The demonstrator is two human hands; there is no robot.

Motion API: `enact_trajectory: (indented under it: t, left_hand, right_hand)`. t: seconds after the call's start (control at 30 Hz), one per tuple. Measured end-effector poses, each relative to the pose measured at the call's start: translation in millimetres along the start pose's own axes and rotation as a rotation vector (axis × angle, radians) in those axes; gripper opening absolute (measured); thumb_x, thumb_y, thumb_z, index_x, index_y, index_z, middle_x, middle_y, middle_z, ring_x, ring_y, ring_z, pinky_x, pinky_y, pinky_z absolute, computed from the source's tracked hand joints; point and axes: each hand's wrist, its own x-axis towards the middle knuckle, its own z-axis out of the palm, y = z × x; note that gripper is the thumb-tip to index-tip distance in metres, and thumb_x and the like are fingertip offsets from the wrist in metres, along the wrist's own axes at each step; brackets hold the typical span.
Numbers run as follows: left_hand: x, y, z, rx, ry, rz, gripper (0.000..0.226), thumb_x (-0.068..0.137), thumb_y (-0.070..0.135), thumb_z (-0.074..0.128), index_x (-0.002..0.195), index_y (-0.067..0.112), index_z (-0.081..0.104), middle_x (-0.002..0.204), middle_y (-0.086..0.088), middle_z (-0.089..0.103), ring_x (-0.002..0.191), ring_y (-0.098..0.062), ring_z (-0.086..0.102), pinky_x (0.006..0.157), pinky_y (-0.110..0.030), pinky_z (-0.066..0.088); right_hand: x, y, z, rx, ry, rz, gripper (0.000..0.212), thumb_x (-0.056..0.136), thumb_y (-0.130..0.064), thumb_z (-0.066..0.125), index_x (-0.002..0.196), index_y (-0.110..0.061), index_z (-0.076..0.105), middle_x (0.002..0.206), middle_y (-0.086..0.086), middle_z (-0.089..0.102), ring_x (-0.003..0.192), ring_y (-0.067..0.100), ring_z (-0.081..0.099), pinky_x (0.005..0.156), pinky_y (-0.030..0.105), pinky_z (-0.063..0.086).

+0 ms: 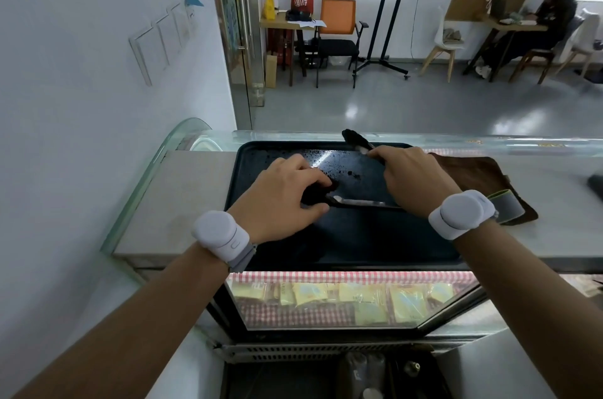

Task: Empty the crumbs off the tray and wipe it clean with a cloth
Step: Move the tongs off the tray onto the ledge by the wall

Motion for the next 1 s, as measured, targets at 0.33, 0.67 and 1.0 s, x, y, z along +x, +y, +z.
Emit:
enact_trajectory:
  t: [0.33, 0.67, 1.0]
  left_hand:
    - [-10, 0, -9, -0.041, 0.05, -0.121, 0.036, 0.095, 0.053, 0.054, 0.127, 0.041, 0.063, 0.087, 0.02, 0.072, 0.076, -0.002, 0.067, 0.079, -0.028, 0.057]
    - [-21, -9, -15, -0.066, 0.141, -0.221, 0.053, 0.098, 0.057, 0.048, 0.146, 0.035, 0.045, 0.119, 0.012, 0.065, 0.084, -0.005, 0.062, 0.082, -0.024, 0.048]
    - [-38, -30, -30, -0.072, 0.185, -0.345, 0.073, 0.09, 0.056, 0.063, 0.152, 0.032, 0.031, 0.135, -0.001, 0.056, 0.111, -0.023, 0.061, 0.096, -0.036, 0.048]
  right_hand:
    - [10, -18, 11, 0.074, 0.042, 0.022, 0.045, 0.093, -0.005, 0.043, 0.133, -0.019, 0.057, 0.108, 0.011, 0.069, 0.087, 0.032, 0.062, 0.074, 0.036, 0.049]
    - [11, -51, 20, 0.122, 0.028, 0.012, 0.031, 0.095, -0.015, 0.047, 0.121, -0.01, 0.063, 0.11, 0.011, 0.069, 0.098, 0.034, 0.062, 0.085, 0.041, 0.049]
    - [20, -93, 33, 0.177, 0.052, -0.084, 0.037, 0.095, -0.033, 0.051, 0.123, -0.011, 0.062, 0.112, 0.009, 0.069, 0.1, 0.027, 0.062, 0.079, 0.035, 0.044]
